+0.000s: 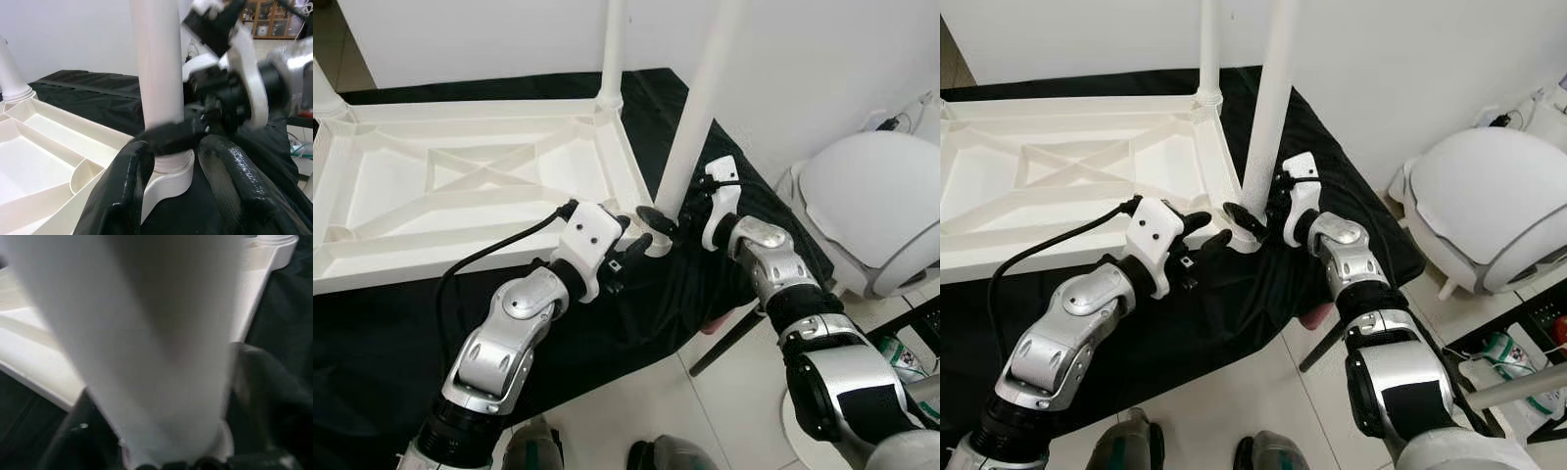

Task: Building children table

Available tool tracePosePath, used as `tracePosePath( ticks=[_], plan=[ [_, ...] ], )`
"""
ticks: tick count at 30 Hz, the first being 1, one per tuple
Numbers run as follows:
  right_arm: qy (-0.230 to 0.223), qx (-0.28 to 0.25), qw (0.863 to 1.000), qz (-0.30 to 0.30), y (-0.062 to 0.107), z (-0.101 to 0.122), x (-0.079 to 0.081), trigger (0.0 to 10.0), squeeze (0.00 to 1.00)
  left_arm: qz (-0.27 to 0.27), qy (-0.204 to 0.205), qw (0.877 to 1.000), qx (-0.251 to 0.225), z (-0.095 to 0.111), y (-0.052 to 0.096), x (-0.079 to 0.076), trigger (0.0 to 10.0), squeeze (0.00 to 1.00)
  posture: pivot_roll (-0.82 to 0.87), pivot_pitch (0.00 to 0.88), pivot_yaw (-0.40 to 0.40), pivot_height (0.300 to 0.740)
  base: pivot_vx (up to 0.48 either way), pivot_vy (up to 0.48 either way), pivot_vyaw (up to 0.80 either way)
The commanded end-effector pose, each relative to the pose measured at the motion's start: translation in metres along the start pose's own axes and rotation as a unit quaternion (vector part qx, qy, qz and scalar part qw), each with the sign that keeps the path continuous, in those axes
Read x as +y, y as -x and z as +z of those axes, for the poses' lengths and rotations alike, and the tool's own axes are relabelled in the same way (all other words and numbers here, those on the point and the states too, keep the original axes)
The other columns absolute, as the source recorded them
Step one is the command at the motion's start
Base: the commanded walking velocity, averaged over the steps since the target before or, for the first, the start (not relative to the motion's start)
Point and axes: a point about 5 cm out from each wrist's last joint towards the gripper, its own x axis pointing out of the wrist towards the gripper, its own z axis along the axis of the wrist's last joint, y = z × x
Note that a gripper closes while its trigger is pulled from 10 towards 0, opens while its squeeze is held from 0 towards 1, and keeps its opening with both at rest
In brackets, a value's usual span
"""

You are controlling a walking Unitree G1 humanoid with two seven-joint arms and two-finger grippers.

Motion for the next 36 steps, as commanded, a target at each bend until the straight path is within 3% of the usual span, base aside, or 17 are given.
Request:
tracePosePath(
  ticks=[1, 12, 13, 14, 15, 22, 24, 27, 28, 30, 32, 35, 36],
  plan=[
    [0.004, -0.006, 1.000, -0.004, -0.002, 0.001, 0.000, 0.0, 0.00, 0.006, -0.004, 1.000, -0.004, 0.001, -0.002, 0.000, 10.0, 0.00, 0.02, 0.000, -0.069, 0.740, 0.000, 0.000, 0.00],
    [-0.009, -0.014, 0.999, -0.042, 0.000, -0.008, 0.002, 0.0, 0.00, 0.009, -0.003, 1.000, -0.004, 0.001, -0.002, 0.000, 10.0, 0.00, 0.02, 0.000, -0.080, 0.740, 0.000, 0.000, 0.00],
    [-0.011, -0.017, 0.998, -0.063, 0.001, -0.009, 0.001, 4.8, 0.00, 0.009, -0.002, 1.000, -0.004, 0.001, -0.002, -0.001, 10.0, 0.00, 0.02, 0.000, -0.080, 0.740, 0.000, 0.000, 0.00],
    [-0.011, -0.017, 0.998, -0.063, 0.001, -0.009, 0.001, 4.8, 0.00, 0.009, -0.002, 1.000, -0.004, 0.001, -0.002, -0.001, 10.0, 0.00, 0.02, 0.000, -0.080, 0.740, 0.000, 0.000, 0.00],
    [-0.015, -0.020, 0.996, -0.080, 0.003, -0.010, 0.000, 10.0, 0.00, 0.008, -0.001, 1.000, -0.003, 0.000, -0.002, -0.001, 10.0, 0.00, 0.01, 0.000, -0.081, 0.740, 0.000, 0.000, 0.00],
    [-0.057, -0.028, 0.985, -0.162, 0.007, -0.013, -0.001, 10.0, 0.00, 0.007, 0.003, 1.000, -0.002, -0.001, -0.001, -0.002, 10.0, 0.00, 0.00, 0.009, -0.078, 0.740, 0.000, 0.000, 0.00],
    [-0.078, -0.023, 0.971, -0.226, 0.008, -0.014, -0.004, 10.0, 0.00, 0.004, 0.005, 1.000, -0.002, -0.001, -0.001, -0.004, 10.0, 0.00, 0.00, 0.011, -0.074, 0.740, 0.000, 0.000, 0.00],
    [-0.087, -0.026, 0.961, -0.261, 0.008, -0.013, -0.005, 10.0, 0.00, 0.003, 0.005, 1.000, -0.002, -0.001, -0.001, -0.004, 10.0, 0.00, -0.01, 0.011, -0.071, 0.740, 0.000, 0.000, 0.00],
    [-0.093, -0.025, 0.950, -0.296, 0.008, -0.012, -0.004, 10.0, 0.00, 0.002, 0.006, 1.000, -0.002, -0.001, -0.002, -0.004, 10.0, 0.00, -0.01, 0.010, -0.069, 0.740, 0.000, 0.000, 0.00],
    [-0.093, -0.025, 0.950, -0.296, 0.008, -0.012, -0.004, 10.0, 0.00, 0.002, 0.006, 1.000, -0.002, -0.001, -0.002, -0.004, 10.0, 0.00, -0.01, 0.010, -0.069, 0.740, 0.000, 0.000, 0.00],
    [-0.115, -0.034, 0.922, -0.368, 0.003, -0.008, 0.004, 10.0, 0.00, -0.002, 0.006, 1.000, -0.003, -0.001, -0.003, -0.005, 10.0, 0.00, -0.02, 0.009, -0.066, 0.740, 0.000, 0.000, 0.00],
    [-0.127, -0.031, 0.918, -0.375, -0.002, -0.008, 0.013, 10.0, 0.00, -0.003, 0.006, 1.000, -0.004, 0.000, -0.003, -0.005, 10.0, 0.00, -0.01, 0.008, -0.068, 0.740, 0.000, 0.000, 0.00],
    [-0.130, -0.029, 0.922, -0.363, -0.008, -0.007, 0.022, 10.0, 0.00, -0.004, 0.006, 1.000, -0.005, 0.000, -0.004, -0.005, 10.0, 0.00, -0.01, 0.008, -0.067, 0.740, 0.000, 0.000, 0.00]
  ],
)
